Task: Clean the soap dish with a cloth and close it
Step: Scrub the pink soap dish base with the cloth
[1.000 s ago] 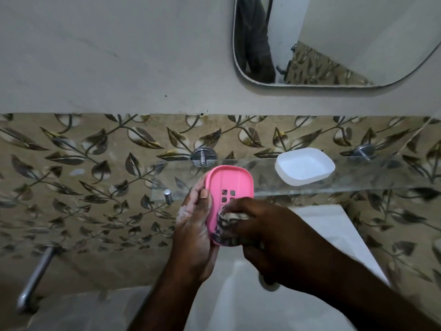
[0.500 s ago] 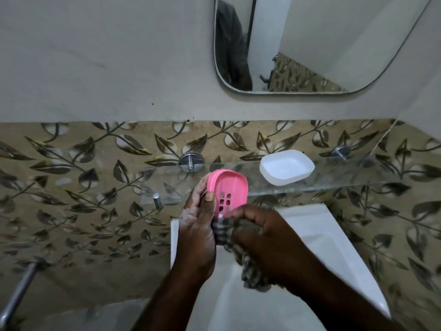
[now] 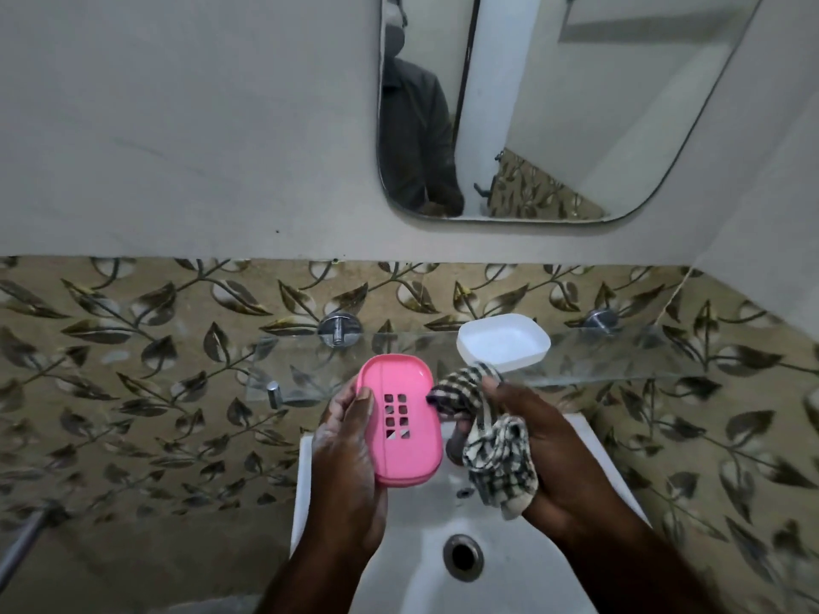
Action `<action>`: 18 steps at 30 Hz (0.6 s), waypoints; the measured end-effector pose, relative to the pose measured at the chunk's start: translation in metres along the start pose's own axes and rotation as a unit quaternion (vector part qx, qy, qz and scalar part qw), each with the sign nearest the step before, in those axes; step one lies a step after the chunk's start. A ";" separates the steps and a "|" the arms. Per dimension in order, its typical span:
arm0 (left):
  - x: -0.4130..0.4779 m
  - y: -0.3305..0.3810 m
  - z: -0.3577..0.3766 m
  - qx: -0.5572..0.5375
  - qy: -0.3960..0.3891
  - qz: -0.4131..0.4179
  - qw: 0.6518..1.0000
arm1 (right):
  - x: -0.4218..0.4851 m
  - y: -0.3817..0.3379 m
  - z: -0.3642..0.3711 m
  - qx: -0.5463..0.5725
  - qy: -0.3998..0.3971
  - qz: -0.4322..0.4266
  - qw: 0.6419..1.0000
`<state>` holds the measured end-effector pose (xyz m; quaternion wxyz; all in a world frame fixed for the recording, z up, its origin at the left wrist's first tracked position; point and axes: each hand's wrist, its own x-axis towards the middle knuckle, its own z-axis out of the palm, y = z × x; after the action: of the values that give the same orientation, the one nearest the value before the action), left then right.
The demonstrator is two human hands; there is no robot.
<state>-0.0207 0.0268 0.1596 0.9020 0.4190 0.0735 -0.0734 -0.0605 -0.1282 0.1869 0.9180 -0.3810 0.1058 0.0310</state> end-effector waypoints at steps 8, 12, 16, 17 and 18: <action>0.013 0.003 0.008 0.022 0.069 0.023 0.997 | 0.001 -0.021 -0.036 -0.559 0.134 -0.190 0.796; 0.013 0.002 0.011 0.045 0.076 0.047 0.995 | 0.001 -0.021 -0.060 -0.592 0.091 -0.071 0.798; 0.003 -0.010 0.018 0.059 0.070 0.057 0.994 | 0.000 -0.018 -0.079 -0.609 0.097 -0.043 0.786; 0.001 -0.014 0.020 0.061 0.071 0.057 0.994 | 0.002 -0.018 -0.085 -0.598 0.110 -0.039 0.793; -0.001 -0.017 0.023 0.061 0.072 0.057 0.994 | 0.003 -0.018 -0.089 -0.583 0.118 -0.036 0.803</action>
<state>-0.0233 -0.0014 0.1613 0.8699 0.4808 0.1099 0.0043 -0.0704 -0.2042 0.1373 0.5038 -0.8486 0.1611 0.0085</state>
